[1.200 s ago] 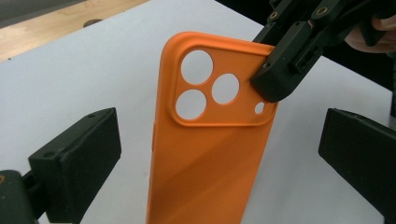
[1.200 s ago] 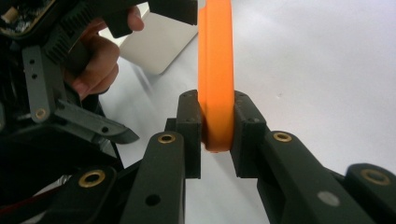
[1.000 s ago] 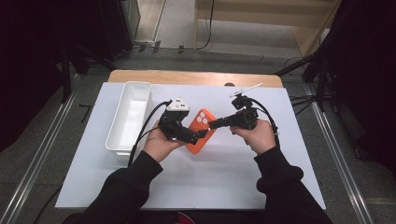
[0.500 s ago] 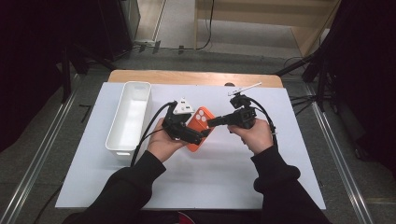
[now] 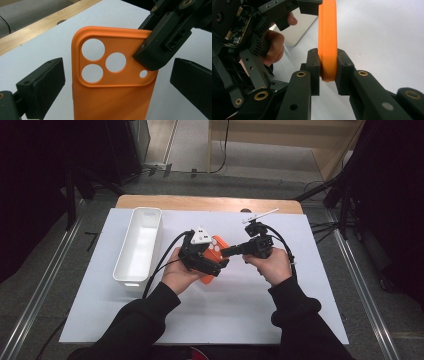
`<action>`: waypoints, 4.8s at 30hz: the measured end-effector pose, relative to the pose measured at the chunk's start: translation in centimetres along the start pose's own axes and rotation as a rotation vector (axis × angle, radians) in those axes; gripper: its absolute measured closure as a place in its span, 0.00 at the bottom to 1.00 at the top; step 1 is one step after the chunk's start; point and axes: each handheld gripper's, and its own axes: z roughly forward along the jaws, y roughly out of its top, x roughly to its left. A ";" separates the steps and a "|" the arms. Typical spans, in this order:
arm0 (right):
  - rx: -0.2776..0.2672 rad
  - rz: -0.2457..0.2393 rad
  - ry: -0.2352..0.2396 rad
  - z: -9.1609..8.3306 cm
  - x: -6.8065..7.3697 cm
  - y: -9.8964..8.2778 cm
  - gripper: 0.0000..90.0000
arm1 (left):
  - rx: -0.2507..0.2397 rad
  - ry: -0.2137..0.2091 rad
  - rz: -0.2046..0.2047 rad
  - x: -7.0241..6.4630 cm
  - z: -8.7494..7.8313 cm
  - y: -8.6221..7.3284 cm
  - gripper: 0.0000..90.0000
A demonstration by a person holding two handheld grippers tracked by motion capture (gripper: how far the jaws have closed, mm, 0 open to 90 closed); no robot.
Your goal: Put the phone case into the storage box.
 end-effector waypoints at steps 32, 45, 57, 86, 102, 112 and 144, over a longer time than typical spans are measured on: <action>-0.001 0.038 -0.003 -0.1 0.1 0.0 0.83 | -0.021 0.086 0.023 -1.0 0.7 -0.6 0.17; -0.008 0.034 0.004 -0.2 0.2 0.0 0.83 | -0.005 0.086 0.020 -1.1 0.5 -0.3 0.18; -0.014 0.031 0.002 -0.2 0.4 -0.1 0.82 | 0.003 0.081 0.016 -1.1 0.3 -0.1 0.18; -0.127 -0.001 -0.025 -3.3 -0.6 -0.2 0.52 | 0.004 0.008 -0.086 0.2 -1.3 0.5 0.18; -0.134 -0.090 -0.093 -2.6 -1.5 -1.0 0.44 | -0.005 -0.052 -0.148 1.1 -2.7 0.8 0.18; -0.129 -0.119 -0.109 -1.9 -1.7 -1.4 0.40 | -0.012 -0.116 -0.188 1.3 -3.4 1.2 0.18; -0.151 -0.251 -0.102 -2.7 -0.4 -5.0 0.33 | -0.024 -0.125 -0.200 2.7 -4.8 1.5 0.18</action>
